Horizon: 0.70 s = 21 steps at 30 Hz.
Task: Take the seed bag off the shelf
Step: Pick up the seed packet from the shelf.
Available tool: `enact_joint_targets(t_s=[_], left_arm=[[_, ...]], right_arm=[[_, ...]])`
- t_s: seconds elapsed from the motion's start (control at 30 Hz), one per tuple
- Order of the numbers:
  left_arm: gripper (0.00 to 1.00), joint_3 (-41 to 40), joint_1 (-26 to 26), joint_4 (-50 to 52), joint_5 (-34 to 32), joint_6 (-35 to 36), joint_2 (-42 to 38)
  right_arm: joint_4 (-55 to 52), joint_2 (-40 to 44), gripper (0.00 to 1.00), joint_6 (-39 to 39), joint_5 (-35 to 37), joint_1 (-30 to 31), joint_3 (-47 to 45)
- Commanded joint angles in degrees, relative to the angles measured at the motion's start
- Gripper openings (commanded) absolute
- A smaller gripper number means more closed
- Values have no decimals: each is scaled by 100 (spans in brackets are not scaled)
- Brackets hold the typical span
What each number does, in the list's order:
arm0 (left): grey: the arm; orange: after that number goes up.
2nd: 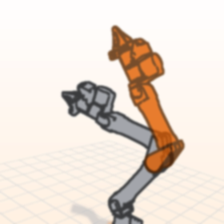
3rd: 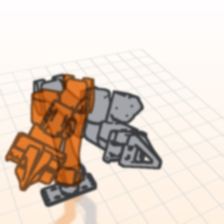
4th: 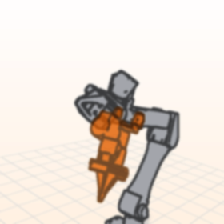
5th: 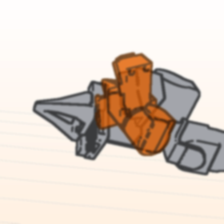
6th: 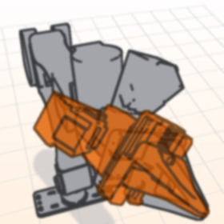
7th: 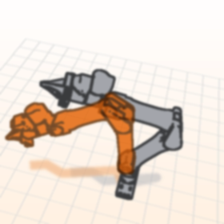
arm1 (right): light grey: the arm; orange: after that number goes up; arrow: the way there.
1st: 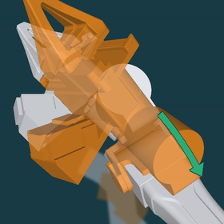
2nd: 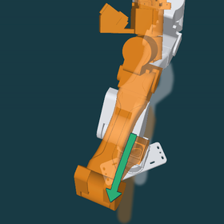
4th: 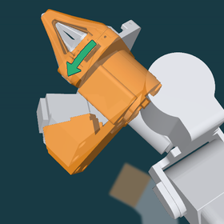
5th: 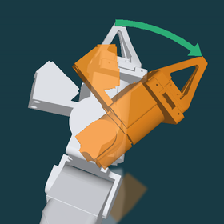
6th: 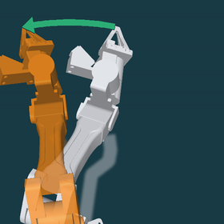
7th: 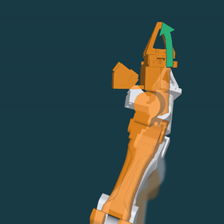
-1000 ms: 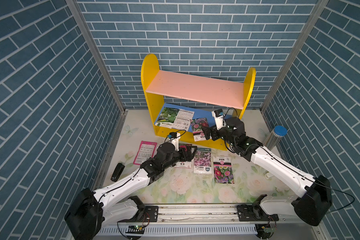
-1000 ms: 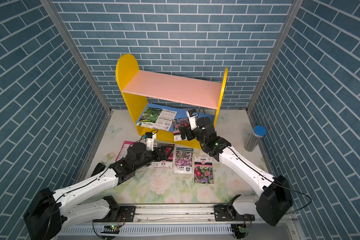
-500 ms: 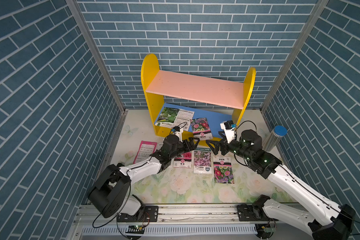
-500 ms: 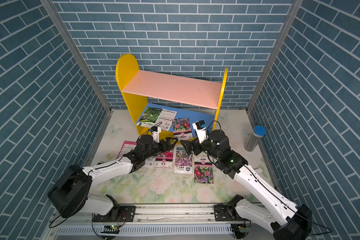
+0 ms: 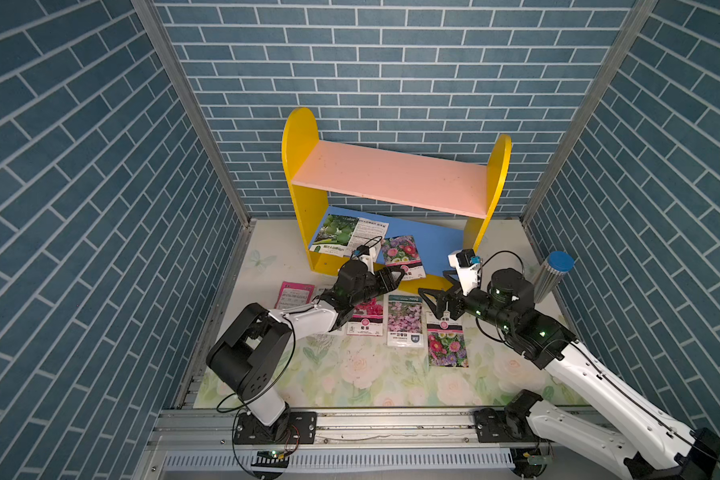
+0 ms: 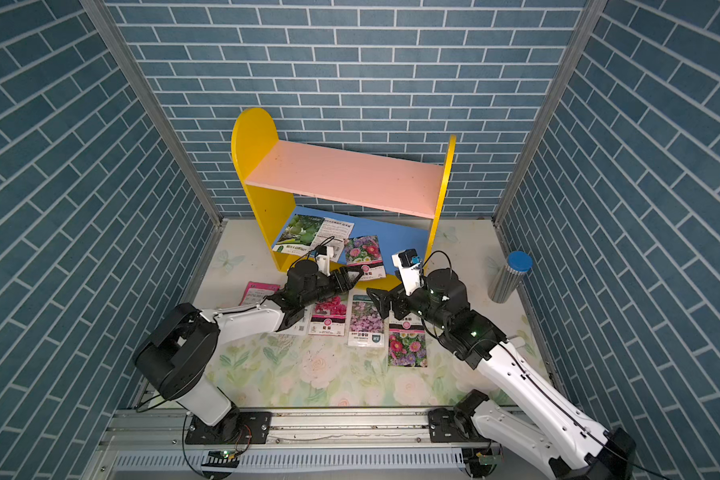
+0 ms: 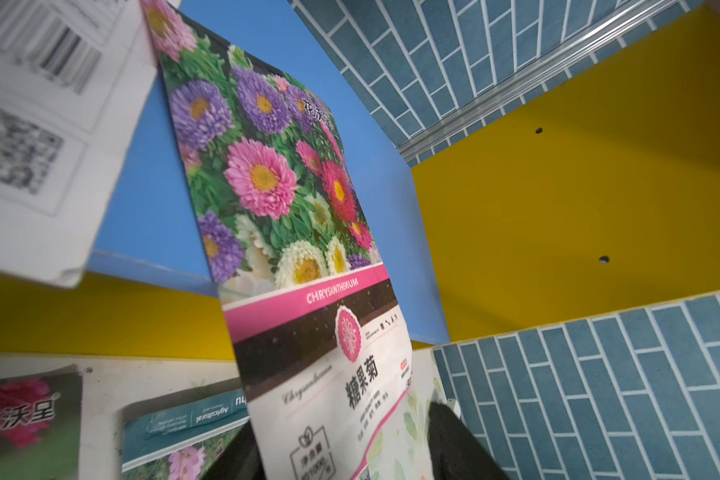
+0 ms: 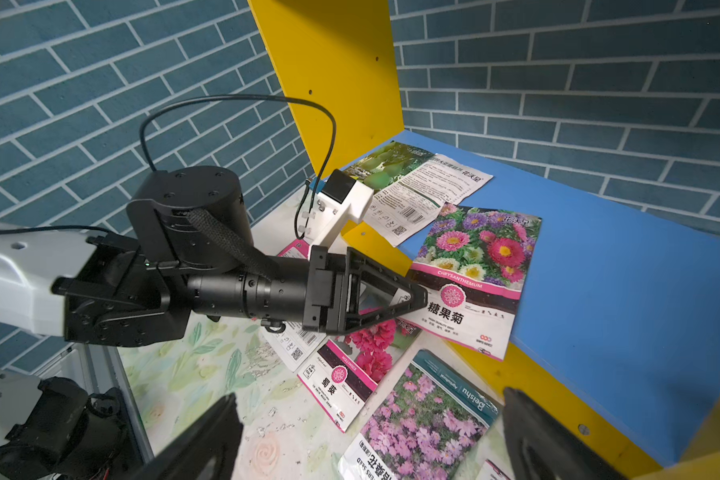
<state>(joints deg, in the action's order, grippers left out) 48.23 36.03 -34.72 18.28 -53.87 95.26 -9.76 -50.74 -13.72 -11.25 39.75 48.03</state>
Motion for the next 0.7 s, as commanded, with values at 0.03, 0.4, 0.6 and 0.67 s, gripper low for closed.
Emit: enact_joint_targets(t_s=[0.03, 0.4, 0.6, 0.67], left_arm=[[53, 101, -114, -254, 135, -74, 167], [7, 284, -278, -363, 461, -61, 392], [0, 234, -276, -371, 901, 225, 201], [0, 218, -278, -178, 1073, 430, 40]], right_arm=[[-79, 113, 99, -140, 65, 18, -75], [-53, 234, 98, -242, 63, 16, -186], [-60, 425, 98, -440, 139, 1, -426], [27, 545, 97, -555, 76, -11, -549]])
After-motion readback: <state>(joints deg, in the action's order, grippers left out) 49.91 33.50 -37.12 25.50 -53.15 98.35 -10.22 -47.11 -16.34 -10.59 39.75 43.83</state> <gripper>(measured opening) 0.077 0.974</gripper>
